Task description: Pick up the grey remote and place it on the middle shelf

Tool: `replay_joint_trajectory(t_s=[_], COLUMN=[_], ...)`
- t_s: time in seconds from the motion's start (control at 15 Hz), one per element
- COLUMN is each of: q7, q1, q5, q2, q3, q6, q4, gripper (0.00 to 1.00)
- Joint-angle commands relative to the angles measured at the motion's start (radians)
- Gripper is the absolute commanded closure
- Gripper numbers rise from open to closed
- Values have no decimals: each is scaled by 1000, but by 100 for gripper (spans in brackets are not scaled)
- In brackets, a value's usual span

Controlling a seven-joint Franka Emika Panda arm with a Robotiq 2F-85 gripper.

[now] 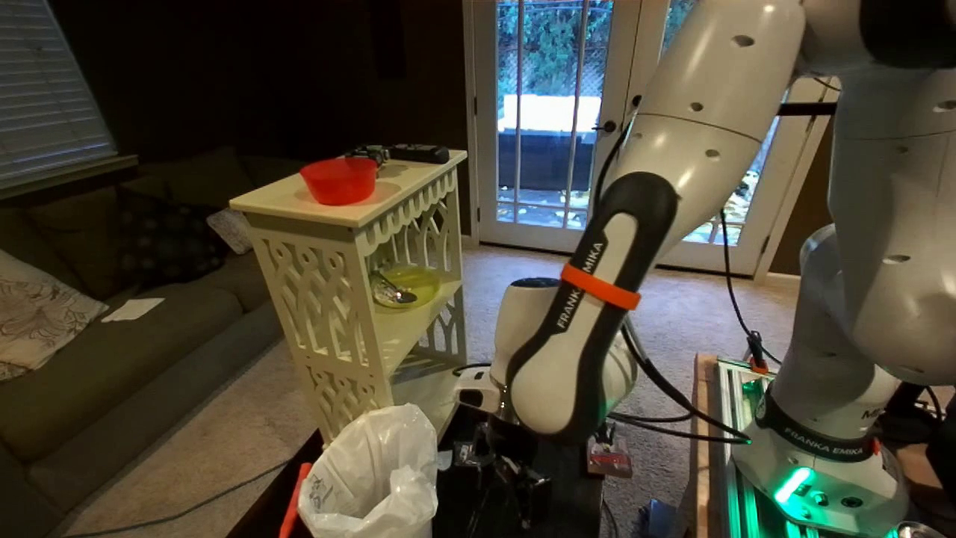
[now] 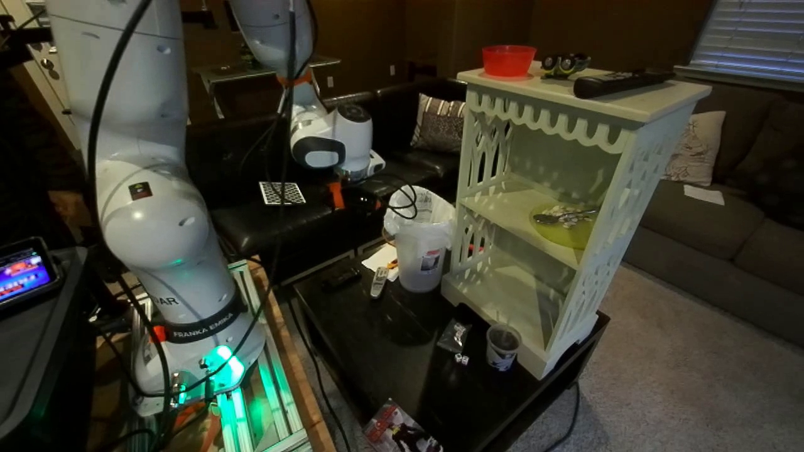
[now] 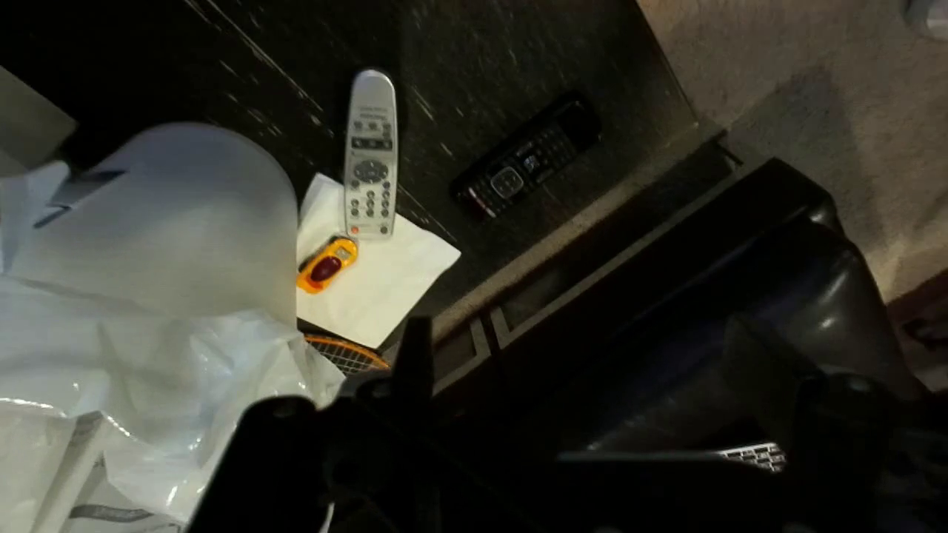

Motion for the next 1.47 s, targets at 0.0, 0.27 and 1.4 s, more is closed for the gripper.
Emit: replay_joint_trajectory(t_s=[0.0,0.27,1.4], q7=[-264,-537,-940], q1=[-263,-508,-703], q5=[221,301,83], q2=[235,429,1044], q3=[212,311,328], q6=[92,180,490], q4=[125,133,341], gripper=[0,0,0])
